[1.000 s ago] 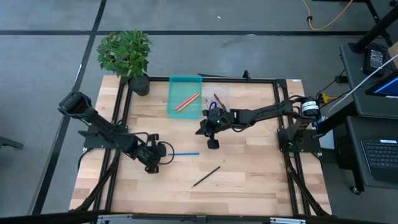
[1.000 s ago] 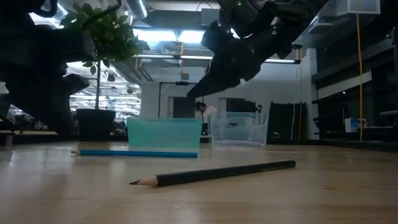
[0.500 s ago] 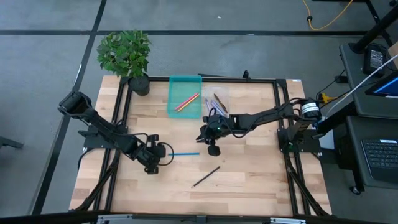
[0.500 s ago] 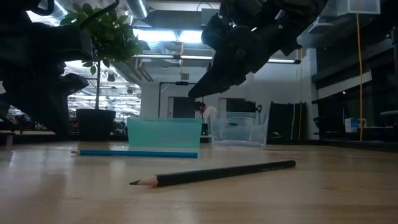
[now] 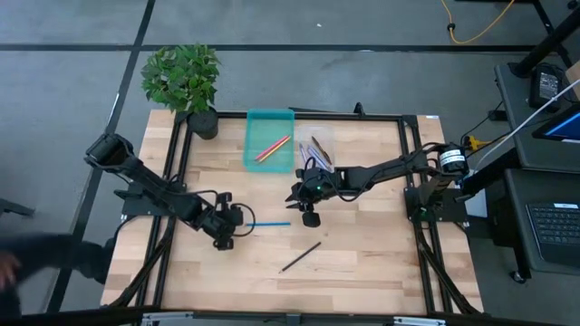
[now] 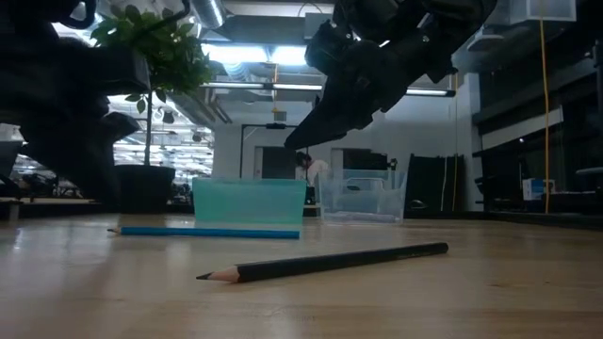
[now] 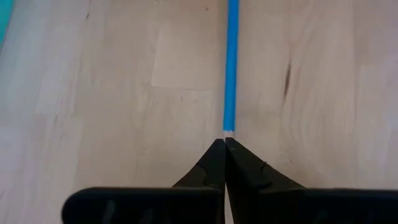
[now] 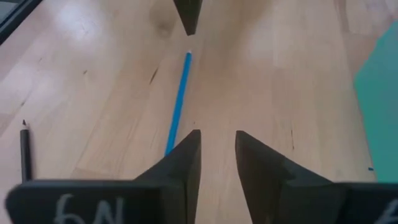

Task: Sort pens & pencils
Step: Put the blue pencil into the blue bin

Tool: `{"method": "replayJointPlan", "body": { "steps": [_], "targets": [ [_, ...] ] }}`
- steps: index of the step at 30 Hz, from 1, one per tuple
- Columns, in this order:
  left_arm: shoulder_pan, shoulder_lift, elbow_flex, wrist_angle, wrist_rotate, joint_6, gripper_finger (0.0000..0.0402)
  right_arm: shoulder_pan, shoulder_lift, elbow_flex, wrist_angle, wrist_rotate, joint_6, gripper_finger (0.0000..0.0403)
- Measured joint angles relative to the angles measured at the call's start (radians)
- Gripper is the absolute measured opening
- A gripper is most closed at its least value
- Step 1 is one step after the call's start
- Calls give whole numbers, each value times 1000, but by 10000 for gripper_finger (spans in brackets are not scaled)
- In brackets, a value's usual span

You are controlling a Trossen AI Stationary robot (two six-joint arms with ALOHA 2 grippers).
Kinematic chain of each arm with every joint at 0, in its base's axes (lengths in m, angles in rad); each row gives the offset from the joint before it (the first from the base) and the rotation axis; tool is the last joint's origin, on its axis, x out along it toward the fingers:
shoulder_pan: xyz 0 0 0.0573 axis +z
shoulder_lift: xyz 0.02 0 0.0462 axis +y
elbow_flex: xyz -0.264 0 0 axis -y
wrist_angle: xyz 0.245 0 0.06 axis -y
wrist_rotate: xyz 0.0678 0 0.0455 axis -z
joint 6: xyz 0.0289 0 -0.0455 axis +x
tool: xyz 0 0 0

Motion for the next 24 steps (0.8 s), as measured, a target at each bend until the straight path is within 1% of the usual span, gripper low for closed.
{"method": "replayJointPlan", "body": {
  "steps": [7,10,14,24],
  "targets": [
    [17,0,0,2,4,0,0,0,0,0,0,0,-2,101],
    [10,1,0,8,-3,-8,0,0,0,0,0,0,-3,101],
    [-15,1,0,15,-54,-26,0,0,0,0,0,0,-3,101],
    [-30,1,0,31,-54,-35,0,0,0,0,-10,0,-6,101]
  ]
}}
